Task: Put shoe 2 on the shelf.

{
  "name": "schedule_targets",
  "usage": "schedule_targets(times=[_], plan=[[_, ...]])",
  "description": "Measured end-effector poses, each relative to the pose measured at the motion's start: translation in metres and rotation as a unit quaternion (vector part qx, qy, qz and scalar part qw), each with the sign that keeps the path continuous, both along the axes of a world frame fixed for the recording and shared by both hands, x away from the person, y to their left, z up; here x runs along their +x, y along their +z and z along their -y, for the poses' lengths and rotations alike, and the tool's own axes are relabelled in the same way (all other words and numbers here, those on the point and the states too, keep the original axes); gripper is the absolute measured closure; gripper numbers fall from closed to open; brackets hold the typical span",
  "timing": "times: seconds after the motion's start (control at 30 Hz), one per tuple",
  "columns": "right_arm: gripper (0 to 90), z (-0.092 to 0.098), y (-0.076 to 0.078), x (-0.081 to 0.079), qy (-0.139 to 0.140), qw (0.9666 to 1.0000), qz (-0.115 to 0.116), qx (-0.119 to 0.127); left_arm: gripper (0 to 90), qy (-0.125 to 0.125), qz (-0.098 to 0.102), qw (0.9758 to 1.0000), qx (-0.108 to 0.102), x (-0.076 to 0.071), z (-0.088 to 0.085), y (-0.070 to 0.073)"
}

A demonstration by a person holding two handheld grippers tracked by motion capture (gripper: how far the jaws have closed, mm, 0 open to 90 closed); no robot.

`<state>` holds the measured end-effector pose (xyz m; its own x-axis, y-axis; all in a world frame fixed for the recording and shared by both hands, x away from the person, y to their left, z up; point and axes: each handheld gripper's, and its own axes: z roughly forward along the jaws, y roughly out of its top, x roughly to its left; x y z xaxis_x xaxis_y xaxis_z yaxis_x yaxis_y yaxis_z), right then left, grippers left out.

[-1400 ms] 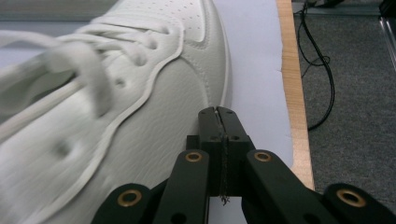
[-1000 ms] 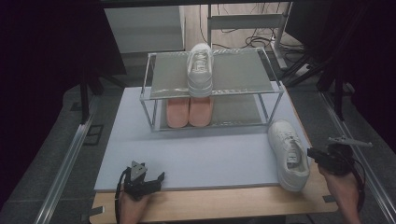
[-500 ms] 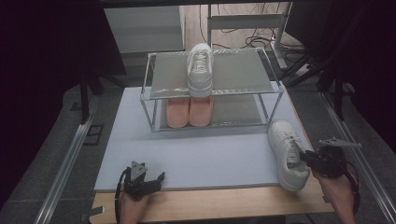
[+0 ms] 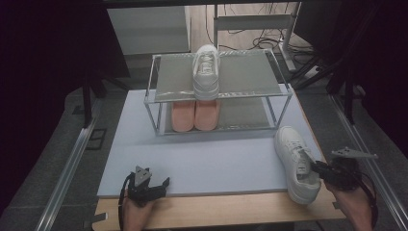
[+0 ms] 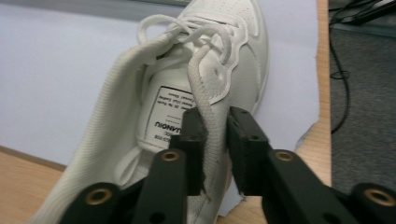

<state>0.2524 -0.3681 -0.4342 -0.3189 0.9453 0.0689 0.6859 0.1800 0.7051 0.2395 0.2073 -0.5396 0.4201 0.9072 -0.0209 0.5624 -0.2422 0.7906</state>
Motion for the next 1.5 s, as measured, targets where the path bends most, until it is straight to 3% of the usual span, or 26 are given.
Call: schedule_targets(times=[0.13,0.3,0.37,0.57,0.73,1.1,1.5], plan=[[72.3,0.006,0.015,-0.002,0.003,0.9993,0.011,0.035,12.5,0.0,0.0,1.0,0.0,0.0,0.0,0.0],[82.8,0.014,0.026,0.007,-0.016,0.9993,0.02,0.027,12.5,0.0,0.0,1.0,0.0,0.0,0.0,0.0],[89.0,0.016,0.02,0.015,-0.024,0.9995,0.012,0.018,12.5,0.0,0.0,1.0,0.0,0.0,0.0,0.0],[89.3,0.017,-0.011,0.042,-0.037,0.9992,-0.016,-0.004,12.5,0.0,0.0,1.0,0.0,0.0,0.0,0.0],[89.3,0.018,-0.029,0.055,-0.032,0.9991,-0.028,0.002,12.5,0.0,0.0,1.0,0.0,0.0,0.0,0.0],[89.4,0.012,-0.032,0.057,-0.033,0.9989,-0.03,0.013,12.5,0.0,0.0,1.0,0.0,0.0,0.0,0.0],[89.4,-0.019,-0.033,0.059,-0.011,0.9991,-0.034,0.022,12.5,0.0,0.0,1.0,0.0,0.0,0.0,0.0]])
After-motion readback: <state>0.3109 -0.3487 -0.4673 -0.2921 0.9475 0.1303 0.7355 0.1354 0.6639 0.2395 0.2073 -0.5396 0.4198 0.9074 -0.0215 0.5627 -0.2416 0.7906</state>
